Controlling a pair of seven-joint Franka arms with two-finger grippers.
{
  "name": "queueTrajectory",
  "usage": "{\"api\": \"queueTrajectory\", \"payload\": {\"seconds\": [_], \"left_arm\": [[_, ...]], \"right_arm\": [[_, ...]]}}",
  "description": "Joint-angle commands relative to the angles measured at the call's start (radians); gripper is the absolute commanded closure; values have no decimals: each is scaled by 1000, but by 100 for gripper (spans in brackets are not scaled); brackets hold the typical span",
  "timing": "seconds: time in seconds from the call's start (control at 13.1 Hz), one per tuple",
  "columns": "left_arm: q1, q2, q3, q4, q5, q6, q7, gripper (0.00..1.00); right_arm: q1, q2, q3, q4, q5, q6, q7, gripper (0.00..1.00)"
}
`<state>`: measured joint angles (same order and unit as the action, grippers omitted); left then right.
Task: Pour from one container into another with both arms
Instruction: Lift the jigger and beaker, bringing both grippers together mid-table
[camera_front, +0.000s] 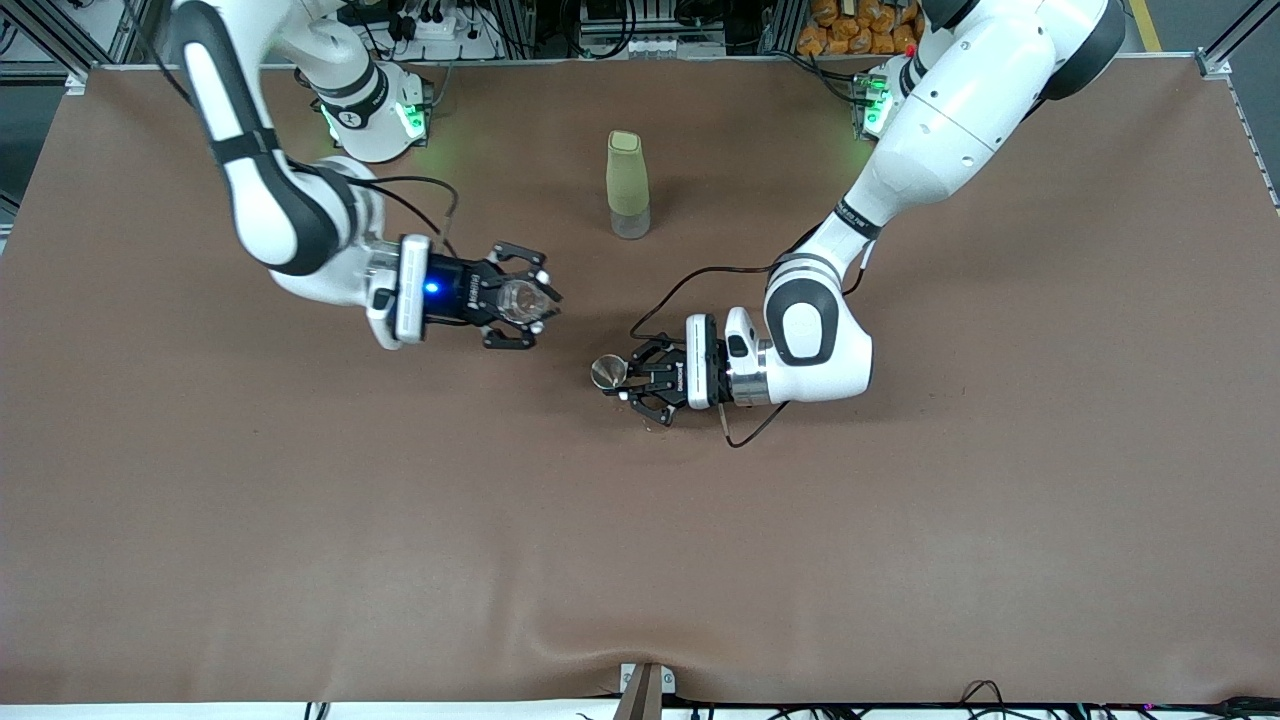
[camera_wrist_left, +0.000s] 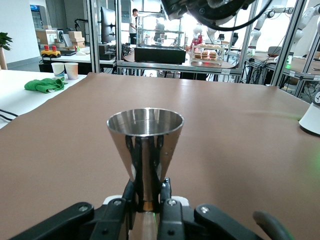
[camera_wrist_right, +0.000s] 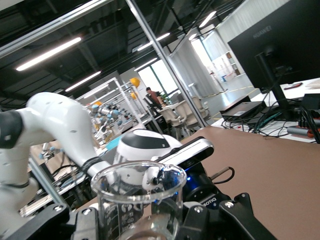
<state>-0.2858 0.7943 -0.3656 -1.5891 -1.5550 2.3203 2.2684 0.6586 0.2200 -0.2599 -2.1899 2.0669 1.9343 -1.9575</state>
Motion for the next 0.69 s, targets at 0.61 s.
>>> {"api": "queueTrajectory", "payload": {"seconds": [0.61], "left_arm": [[-13,16,5,24,-57,14,3,100]], "right_arm": [[144,243,-10,259,259,88,-61,100]]}}
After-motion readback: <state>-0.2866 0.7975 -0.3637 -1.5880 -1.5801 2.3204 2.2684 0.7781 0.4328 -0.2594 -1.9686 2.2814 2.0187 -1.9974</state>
